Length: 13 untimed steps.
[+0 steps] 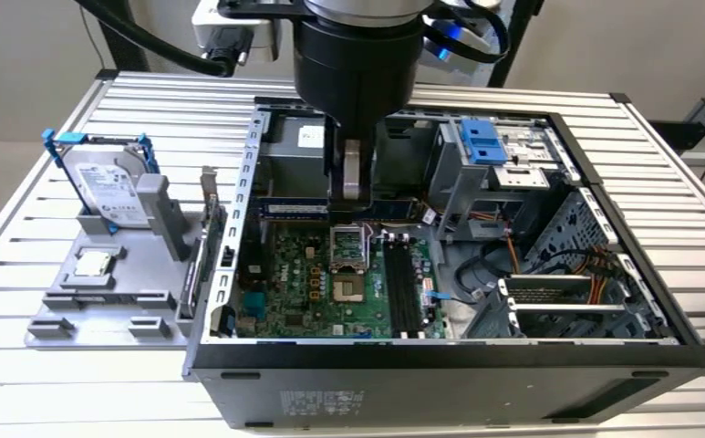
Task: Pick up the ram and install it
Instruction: 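Pick up the ram and move it above insertion slot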
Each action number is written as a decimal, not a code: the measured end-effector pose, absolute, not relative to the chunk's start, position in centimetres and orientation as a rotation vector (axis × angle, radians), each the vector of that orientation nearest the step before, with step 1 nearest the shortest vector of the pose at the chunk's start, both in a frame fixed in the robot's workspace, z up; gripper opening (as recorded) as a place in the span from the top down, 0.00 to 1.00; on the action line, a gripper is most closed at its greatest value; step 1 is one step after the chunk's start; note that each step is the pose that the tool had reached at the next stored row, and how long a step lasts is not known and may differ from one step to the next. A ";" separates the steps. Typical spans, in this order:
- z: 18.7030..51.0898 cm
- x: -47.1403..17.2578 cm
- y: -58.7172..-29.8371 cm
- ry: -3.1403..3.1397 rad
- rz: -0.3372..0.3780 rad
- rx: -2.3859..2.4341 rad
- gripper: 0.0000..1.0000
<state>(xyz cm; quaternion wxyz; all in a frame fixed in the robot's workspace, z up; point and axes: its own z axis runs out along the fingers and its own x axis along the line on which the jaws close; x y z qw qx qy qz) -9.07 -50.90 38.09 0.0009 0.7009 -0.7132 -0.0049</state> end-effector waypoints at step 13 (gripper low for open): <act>38.1 -8.0 -50.9 -2.239 -0.015 2.201 1.00</act>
